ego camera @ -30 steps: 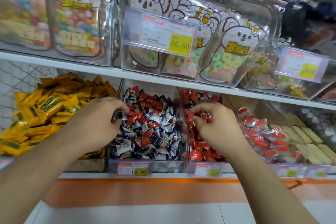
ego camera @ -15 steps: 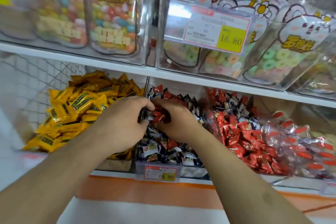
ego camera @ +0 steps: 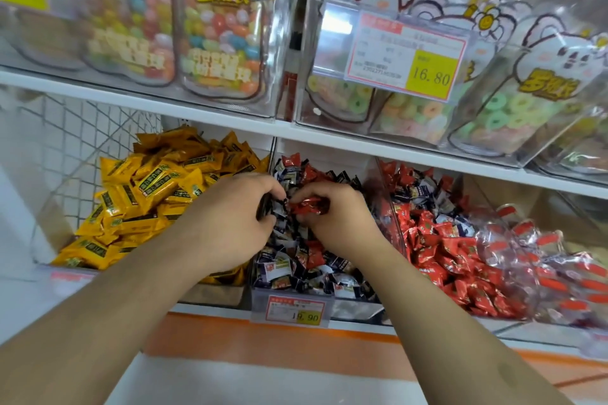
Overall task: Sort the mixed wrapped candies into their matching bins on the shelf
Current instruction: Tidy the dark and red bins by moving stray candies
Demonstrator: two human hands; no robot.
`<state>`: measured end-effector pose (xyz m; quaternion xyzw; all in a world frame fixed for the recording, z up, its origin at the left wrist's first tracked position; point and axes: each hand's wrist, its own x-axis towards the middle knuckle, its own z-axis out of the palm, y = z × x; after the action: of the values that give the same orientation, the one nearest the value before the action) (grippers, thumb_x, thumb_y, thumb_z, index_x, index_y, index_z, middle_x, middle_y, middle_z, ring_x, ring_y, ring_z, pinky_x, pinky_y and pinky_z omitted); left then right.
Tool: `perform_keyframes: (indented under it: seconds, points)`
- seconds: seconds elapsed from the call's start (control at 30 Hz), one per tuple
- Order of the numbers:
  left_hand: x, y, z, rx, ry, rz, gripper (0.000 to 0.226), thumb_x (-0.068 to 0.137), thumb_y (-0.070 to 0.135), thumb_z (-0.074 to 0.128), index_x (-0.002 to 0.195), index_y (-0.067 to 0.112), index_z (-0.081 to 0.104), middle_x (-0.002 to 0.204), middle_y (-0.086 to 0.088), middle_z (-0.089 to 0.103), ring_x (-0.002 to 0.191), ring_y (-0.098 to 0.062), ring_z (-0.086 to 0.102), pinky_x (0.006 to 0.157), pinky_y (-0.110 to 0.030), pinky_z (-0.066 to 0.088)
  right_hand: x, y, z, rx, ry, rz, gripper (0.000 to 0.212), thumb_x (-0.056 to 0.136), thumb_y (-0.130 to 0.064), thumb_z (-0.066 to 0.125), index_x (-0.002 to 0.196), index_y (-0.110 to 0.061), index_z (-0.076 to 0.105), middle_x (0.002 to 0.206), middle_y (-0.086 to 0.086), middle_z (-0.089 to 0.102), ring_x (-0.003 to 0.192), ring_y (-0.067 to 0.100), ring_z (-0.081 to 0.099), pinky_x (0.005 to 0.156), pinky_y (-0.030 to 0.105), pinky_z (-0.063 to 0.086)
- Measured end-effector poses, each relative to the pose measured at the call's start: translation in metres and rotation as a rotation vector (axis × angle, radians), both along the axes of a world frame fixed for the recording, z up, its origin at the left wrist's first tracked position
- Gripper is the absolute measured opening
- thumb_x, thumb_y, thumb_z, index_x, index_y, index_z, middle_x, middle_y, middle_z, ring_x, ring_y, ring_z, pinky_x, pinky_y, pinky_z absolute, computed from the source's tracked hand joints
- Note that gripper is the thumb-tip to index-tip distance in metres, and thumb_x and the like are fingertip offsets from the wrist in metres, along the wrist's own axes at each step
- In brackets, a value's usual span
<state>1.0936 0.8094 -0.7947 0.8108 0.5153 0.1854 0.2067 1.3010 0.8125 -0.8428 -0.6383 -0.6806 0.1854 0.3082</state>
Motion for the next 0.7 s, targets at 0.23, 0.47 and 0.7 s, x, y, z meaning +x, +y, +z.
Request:
perform_keyframes:
  seconds: [0.23, 0.47, 0.7]
  points:
    - [0.005, -0.002, 0.002, 0.048, 0.031, 0.019, 0.033, 0.100, 0.027, 0.064, 0.129, 0.039, 0.059, 0.150, 0.016, 0.049, 0.137, -0.013, 0.047, 0.103, -0.027, 0.042, 0.010, -0.044, 0.043, -0.018, 0.145, -0.011, 0.028, 0.086, -0.012, 0.082, 0.099, -0.037, 0.077, 0.109, -0.025, 0.072, 0.074, -0.001, 0.068, 0.071, 0.022, 0.058]
    - [0.007, -0.006, 0.001, 0.060, 0.029, 0.016, 0.030, 0.100, 0.022, 0.064, 0.125, 0.037, 0.062, 0.148, 0.016, 0.051, 0.134, -0.013, 0.049, 0.100, -0.025, 0.043, 0.071, -0.100, 0.066, 0.080, 0.107, -0.195, 0.031, 0.090, -0.012, 0.077, 0.100, -0.041, 0.074, 0.113, -0.024, 0.070, 0.080, 0.023, 0.073, 0.070, 0.038, 0.061]
    - [0.012, -0.007, -0.003, 0.091, 0.053, -0.016, 0.029, 0.097, 0.023, 0.067, 0.123, 0.036, 0.063, 0.142, 0.014, 0.053, 0.132, -0.011, 0.050, 0.104, -0.028, 0.043, 0.120, -0.126, 0.067, -0.048, -0.204, -0.263, 0.061, 0.085, -0.030, 0.083, 0.137, -0.050, 0.059, 0.142, -0.025, 0.057, 0.133, -0.002, 0.051, 0.112, 0.019, 0.037]
